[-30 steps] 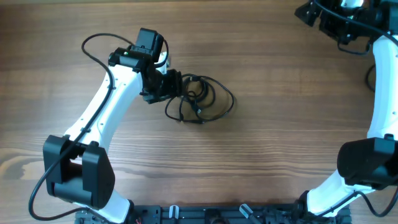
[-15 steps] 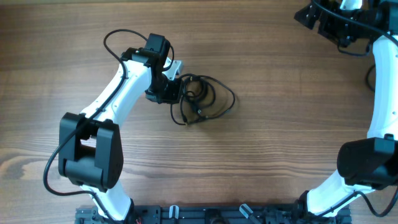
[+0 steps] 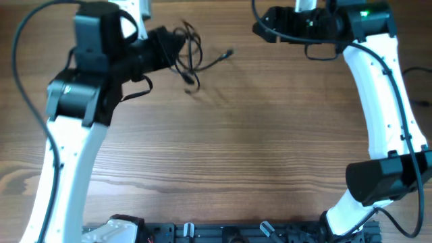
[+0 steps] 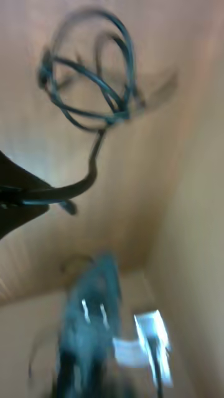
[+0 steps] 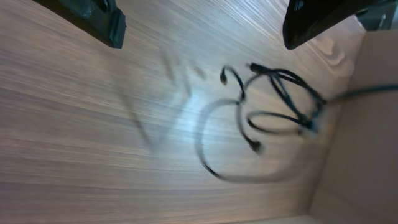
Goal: Untangle cables
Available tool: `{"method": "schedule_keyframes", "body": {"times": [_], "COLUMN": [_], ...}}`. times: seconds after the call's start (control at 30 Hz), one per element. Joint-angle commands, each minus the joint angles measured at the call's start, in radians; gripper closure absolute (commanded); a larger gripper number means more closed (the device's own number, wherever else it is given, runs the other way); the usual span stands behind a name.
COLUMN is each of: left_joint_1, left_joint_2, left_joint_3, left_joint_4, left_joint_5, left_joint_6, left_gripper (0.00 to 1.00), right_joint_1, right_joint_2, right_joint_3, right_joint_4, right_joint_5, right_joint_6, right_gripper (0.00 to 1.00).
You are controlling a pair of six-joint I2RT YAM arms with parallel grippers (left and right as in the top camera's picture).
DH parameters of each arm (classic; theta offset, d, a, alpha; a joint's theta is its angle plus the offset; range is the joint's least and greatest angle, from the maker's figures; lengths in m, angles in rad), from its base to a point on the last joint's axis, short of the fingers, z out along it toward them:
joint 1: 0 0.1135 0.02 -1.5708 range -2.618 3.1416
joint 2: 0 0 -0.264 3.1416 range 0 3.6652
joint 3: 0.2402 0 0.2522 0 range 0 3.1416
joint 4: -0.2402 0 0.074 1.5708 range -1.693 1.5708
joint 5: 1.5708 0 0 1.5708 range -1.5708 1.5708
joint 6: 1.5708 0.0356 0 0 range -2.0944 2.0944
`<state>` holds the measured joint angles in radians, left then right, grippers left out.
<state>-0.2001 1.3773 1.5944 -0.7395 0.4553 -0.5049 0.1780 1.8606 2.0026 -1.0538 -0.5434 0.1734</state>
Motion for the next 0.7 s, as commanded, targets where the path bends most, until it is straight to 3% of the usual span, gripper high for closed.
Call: {"method": "schedule_keyframes", "body": {"times": [0.0,0.1,0.23,0.43,0.67], "left_joint_1": [0.002,0.002,0.002,0.002,0.002], "left_joint_2": [-0.127,-0.162,-0.153,-0.153,-0.153], "left_joint_3": [0.011,0.010,0.010,0.010,0.010], "left_joint_4": [0.092,0.085,0.104,0.109,0.106], "left_joint_5": [0.036,-0.071,-0.079,-0.091,-0.101], "left_joint_6": [-0.140,-0.248,-0.400,-0.460,-0.579], "left_gripper": [0.96,0.96,0.96,0.96,0.96], "right_joint_1": [0.034,0.049,0.082,0.159,0.176], "right_joint_2": [-0.008,-0.008,-0.008,0.011,0.064], "right_joint_3": [0.002,0.002,0.002,0.002,0.002], "right_joint_4": [0.030,0.098,0.134,0.117,0.149], "right_joint_5": [-0.036,-0.135,-0.143,-0.147,-0.220], "right_joint_6": [-0.013,-0.013,-0.017,-0.122,-0.117], "right_gripper": [0.18,0.20,0.24,0.28,0.30]}}
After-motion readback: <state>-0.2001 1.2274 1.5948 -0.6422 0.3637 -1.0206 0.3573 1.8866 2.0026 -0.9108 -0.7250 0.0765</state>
